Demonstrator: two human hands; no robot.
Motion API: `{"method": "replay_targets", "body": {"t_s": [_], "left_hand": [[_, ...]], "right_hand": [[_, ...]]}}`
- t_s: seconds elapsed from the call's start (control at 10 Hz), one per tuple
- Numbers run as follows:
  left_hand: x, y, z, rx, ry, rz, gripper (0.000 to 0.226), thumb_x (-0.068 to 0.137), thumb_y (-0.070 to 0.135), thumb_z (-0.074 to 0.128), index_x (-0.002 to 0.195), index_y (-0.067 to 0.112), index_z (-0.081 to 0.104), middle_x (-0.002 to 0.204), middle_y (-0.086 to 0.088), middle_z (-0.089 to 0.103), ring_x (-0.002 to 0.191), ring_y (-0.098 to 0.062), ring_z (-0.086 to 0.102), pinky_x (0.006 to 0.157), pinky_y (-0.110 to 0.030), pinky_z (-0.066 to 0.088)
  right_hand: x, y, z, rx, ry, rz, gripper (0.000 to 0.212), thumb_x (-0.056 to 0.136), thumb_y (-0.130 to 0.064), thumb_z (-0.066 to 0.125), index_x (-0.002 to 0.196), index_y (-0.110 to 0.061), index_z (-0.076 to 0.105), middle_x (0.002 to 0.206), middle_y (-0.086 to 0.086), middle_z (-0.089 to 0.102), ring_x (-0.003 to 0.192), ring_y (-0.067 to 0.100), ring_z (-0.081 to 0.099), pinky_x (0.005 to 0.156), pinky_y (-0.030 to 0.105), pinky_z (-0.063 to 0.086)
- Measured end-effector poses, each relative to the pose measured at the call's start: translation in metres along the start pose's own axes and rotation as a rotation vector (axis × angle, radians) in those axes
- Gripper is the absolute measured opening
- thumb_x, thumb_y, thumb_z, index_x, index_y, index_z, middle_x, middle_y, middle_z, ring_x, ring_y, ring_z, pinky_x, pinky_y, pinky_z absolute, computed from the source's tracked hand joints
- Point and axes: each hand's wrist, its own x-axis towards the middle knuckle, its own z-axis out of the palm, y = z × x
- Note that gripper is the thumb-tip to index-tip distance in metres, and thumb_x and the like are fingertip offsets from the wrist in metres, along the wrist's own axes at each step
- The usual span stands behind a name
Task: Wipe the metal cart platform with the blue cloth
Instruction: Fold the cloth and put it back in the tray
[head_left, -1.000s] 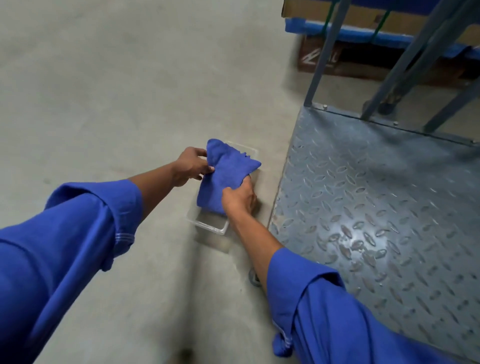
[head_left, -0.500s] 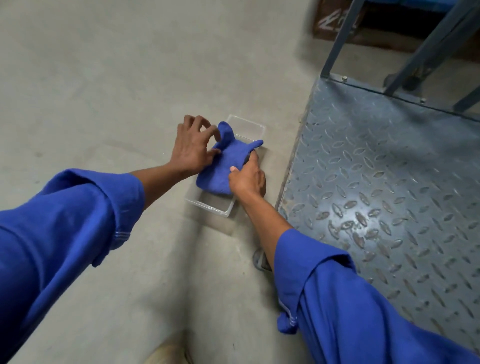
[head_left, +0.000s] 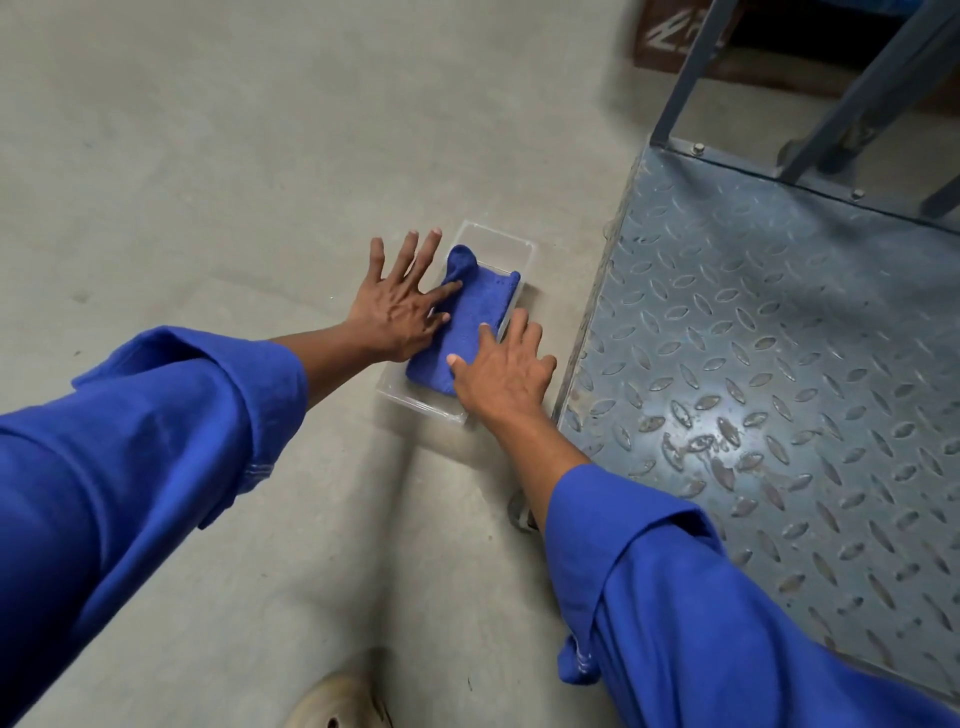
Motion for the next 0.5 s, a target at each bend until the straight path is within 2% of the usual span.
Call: {"method": "replay_targets", "body": {"t_s": [0.1,0.3,0.4,0.5], "left_hand": [[0.000,0.001,-0.006,0.031,-0.024,0.016,0.063,0.111,0.064,0.020,0.171,0.045,0.015,0.176,-0.013,-0.031,0.165,-0.037,-0.022,0.127,-0.070,-0.008],[0.000,0.015,-0.024,0.042,-0.071,0.018,0.062,0.111,0.063,0.020,0.170,0.042,0.023,0.176,-0.014,-0.030,0.165,-0.038,-0.021,0.127,-0.071,-0.007],[-0.001,0.019,-0.025,0.033,-0.087,0.004,0.065,0.111,0.065,0.019,0.171,0.042,0.014,0.177,-0.014,-0.028,0.165,-0.038,-0.019,0.127,-0.070,-0.006],[-0.001,0.015,-0.030,-0.100,-0.058,-0.083,0.067,0.111,0.064,0.018,0.172,0.043,0.002,0.179,-0.013,-0.022,0.167,-0.037,-0.014,0.129,-0.067,-0.005]], "right_hand": [[-0.001,0.006,0.004,-0.060,-0.022,-0.032,0.065,0.108,-0.069,0.033,0.164,-0.036,0.035,0.163,0.008,0.018,0.144,0.029,0.027,0.107,0.050,0.037],[0.003,0.005,0.001,-0.031,-0.058,-0.012,0.063,0.107,-0.070,0.031,0.159,-0.036,0.043,0.172,0.013,0.009,0.154,0.036,0.018,0.115,0.053,0.033],[0.000,0.006,-0.004,0.109,-0.015,-0.011,0.061,0.108,-0.067,0.035,0.164,-0.043,0.032,0.175,0.013,0.004,0.155,0.036,0.019,0.116,0.052,0.033],[0.004,0.007,-0.017,0.122,0.105,-0.079,0.066,0.109,-0.060,0.040,0.170,-0.041,0.019,0.179,0.009,-0.001,0.159,0.032,0.016,0.121,0.053,0.028]]}}
